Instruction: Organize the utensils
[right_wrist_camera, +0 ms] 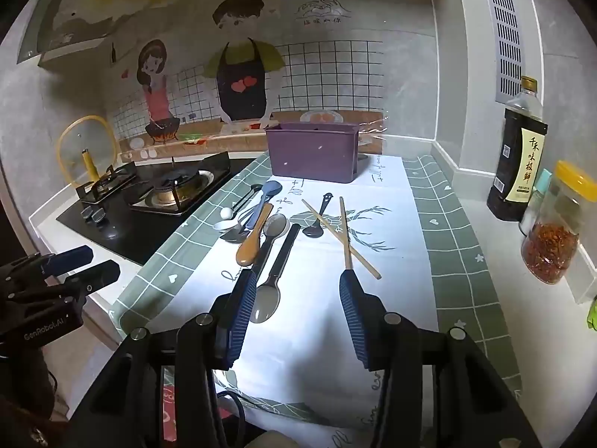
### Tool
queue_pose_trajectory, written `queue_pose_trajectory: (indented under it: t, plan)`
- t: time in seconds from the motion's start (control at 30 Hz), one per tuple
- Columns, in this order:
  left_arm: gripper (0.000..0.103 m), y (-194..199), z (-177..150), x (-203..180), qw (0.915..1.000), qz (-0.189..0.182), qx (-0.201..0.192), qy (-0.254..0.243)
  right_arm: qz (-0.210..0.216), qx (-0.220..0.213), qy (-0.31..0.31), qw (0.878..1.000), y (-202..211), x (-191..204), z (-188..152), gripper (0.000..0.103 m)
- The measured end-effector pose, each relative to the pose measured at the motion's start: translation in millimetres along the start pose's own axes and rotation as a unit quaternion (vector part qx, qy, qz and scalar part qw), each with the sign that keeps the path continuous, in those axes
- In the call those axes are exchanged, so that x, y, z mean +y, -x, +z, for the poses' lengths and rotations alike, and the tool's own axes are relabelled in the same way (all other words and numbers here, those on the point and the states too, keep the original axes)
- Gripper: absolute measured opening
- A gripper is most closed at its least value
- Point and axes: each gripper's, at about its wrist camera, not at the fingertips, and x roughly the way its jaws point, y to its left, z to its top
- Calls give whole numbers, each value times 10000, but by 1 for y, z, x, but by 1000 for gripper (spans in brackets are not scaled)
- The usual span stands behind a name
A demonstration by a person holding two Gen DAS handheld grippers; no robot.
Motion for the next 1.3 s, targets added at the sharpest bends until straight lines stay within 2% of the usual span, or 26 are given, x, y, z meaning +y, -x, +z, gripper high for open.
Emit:
queue_pose_trajectory:
  t: [0.17,0.4,1.13,1.17,1.3]
  plan:
    - [54,-1,-2,12,9999,-10,34,143,78,95,129,9998,-5,5,-3,44]
    - [54,2,-5,3,9999,128,105,48,57,-2,191,9998,-3,10,-6,44]
    - [54,-4,-17,2,9997,76,201,-72,140,121,107,9998,-8,-2,-7,44]
    - [54,-2,-5,-7,9997,77,224,-88,131,116,107,9998,-8,-2,-7,44]
    - [54,-1,-6,-6,9997,74,194,-91,117,114,96,9998,-9,-2,-8,44]
